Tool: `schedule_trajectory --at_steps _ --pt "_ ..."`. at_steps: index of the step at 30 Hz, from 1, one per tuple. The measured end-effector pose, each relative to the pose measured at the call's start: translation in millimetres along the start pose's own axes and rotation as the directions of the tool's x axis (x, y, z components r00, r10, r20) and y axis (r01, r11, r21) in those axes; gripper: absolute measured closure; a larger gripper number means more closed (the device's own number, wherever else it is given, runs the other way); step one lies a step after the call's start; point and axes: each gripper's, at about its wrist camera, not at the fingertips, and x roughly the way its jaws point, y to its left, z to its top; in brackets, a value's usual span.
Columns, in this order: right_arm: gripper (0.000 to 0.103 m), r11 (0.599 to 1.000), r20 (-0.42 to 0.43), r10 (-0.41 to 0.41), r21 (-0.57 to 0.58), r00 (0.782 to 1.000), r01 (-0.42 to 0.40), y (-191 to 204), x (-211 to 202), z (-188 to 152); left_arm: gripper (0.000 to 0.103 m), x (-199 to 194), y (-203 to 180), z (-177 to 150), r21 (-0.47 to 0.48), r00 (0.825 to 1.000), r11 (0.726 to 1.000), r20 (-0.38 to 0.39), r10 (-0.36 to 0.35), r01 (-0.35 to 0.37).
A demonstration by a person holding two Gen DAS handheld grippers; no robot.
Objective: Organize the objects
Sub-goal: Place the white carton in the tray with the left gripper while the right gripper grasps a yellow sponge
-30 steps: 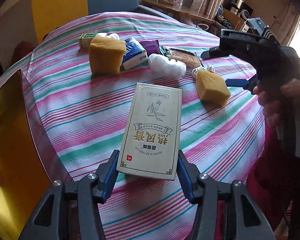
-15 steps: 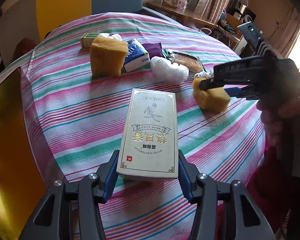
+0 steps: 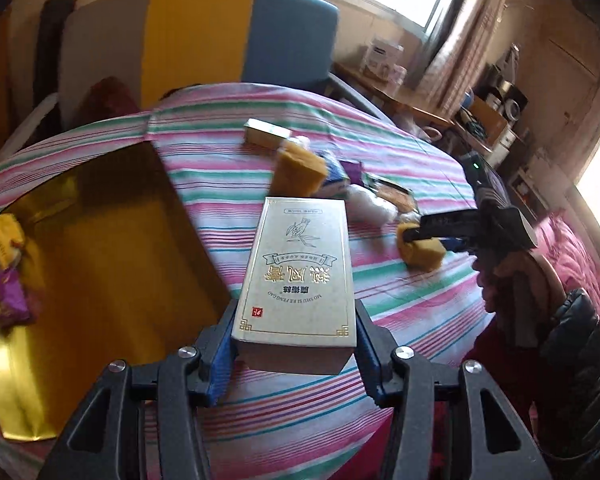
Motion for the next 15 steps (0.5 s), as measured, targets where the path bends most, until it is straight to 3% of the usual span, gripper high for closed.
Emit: schedule_trajectory --at_steps 6,10,15 --pt "0.047 1.000 0.009 -0.020 -0.019 1.000 0.020 -1 -4 -1 0.051 -36 65 -14 -0.154 0.990 0.980 0.046 0.137 -0.128" --pt "0.047 0.999 0.016 -0.034 -0.035 0.999 0.035 3 -3 0 0.051 -53 108 -27 -0.255 0.964 0.936 0.042 0.261 -0.243" --pt "0.047 0.998 0.022 -0.038 -0.042 0.999 0.039 1 -5 0 0.051 -53 157 -49 -0.349 0.922 0.859 -0.046 0.384 -0.375"
